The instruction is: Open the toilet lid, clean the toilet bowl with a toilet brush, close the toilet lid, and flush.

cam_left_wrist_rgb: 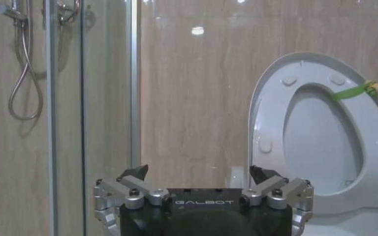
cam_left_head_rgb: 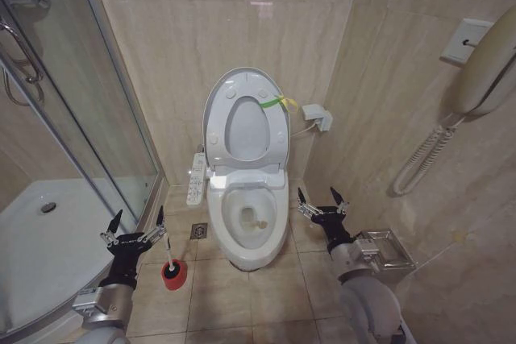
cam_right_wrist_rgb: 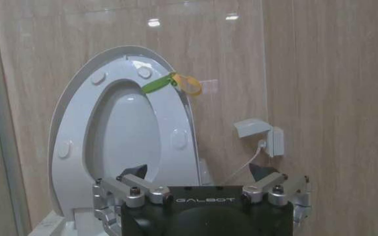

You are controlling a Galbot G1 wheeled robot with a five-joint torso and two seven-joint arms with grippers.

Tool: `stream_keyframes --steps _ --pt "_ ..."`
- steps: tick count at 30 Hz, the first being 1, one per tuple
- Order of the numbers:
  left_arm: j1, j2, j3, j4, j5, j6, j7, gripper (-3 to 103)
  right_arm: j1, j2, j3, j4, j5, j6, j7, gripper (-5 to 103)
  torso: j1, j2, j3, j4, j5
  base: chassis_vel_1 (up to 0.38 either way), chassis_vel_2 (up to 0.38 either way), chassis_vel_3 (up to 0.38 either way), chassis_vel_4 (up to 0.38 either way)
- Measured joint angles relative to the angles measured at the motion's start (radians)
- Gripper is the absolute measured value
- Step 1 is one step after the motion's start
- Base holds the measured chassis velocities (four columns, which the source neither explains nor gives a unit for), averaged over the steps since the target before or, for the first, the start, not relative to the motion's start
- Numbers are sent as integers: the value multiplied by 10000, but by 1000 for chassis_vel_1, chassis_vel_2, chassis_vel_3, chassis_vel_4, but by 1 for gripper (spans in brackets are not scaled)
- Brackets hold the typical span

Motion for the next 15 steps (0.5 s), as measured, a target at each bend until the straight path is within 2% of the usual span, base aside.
stream_keyframes --steps 2,12,15 --pt "-365 113 14 914 -93 -105 -76 100 0 0 0 0 0 0 1 100 0 -1 1 -5 -7 0 0 0 0" --pt "-538 168 26 1300 -151 -187 -104 100 0 0 -1 0 0 0 0 100 0 0 0 0 0 0 0 0 0" --pt "-845 366 114 2048 -133 -645 -58 100 0 -1 1 -1 0 0 1 100 1 -1 1 -4 -9 0 0 0 0"
